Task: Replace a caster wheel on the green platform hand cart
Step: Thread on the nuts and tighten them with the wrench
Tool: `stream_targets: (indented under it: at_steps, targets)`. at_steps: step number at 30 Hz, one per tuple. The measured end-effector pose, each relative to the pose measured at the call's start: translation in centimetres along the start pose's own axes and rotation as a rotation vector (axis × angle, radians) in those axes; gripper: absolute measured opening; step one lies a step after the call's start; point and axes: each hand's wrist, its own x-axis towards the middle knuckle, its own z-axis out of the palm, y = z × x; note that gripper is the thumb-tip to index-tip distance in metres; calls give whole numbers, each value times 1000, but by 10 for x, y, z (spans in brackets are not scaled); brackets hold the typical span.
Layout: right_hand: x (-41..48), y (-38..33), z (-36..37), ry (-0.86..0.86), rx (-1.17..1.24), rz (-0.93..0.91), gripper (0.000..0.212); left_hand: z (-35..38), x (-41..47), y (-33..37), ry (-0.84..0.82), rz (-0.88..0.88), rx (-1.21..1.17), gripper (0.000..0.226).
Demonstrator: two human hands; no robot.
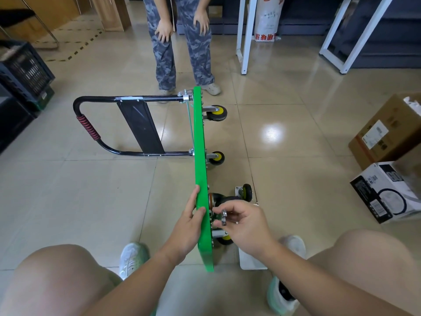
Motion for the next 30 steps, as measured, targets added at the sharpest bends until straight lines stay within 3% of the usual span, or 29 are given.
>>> stream_targets:
  at_steps: [4,10,13,21,26,30]
  targets:
    - [1,1,4,28,6,-27,26,1,-2,2,-3,-11,-3,54]
    - [9,0,8,-64,-35,-9,38,0,-1,2,-9,-5,17,54]
    - [26,-7,9,-70,-52,62,45,0,-1,-1,-1,-4,14,54]
    - [102,-11,5,-104,-159,293,24,0,1,-2,-8,-12,15,55]
    - [115,2,5,-105,-5,429,18,-2,4,-6,-14,-5,26,56]
    - [113,-3,-2,-45,128,424,18,-2,5,-6,-21,-11,-2,57]
